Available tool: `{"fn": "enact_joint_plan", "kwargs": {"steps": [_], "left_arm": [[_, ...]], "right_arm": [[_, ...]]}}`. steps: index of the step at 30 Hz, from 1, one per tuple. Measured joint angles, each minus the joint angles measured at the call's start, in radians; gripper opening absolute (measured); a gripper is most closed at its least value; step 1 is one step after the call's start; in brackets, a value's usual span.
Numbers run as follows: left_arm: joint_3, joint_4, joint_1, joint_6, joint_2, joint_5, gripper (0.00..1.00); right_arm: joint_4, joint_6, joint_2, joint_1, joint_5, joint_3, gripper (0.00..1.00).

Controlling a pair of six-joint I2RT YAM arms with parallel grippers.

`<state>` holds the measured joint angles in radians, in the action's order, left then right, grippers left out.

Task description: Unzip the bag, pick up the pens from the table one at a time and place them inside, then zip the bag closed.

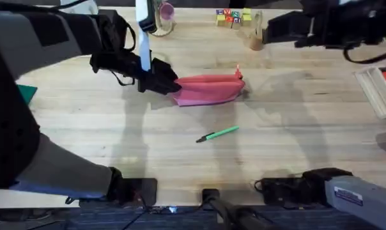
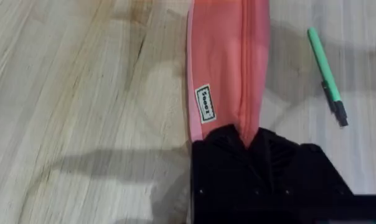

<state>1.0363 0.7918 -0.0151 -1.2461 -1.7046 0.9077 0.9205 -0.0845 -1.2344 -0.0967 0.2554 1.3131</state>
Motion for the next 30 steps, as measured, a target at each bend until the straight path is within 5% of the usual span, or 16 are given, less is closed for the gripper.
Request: {"fn": "enact_joint_plan", "kwargs": {"steps": [9,30], "left_arm": [[0.0,0.0,0.0,0.0,0.0,0.0,0.044],[0.0,0.0,0.0,0.0,0.0,0.0,0.044]], "right_arm": [[0.026,-0.043,-0.091,-0.008,0.031,0.006,0.995],[0.022,-0.061,-0.096,-0.008,0.049,0.006,0.996]]}}
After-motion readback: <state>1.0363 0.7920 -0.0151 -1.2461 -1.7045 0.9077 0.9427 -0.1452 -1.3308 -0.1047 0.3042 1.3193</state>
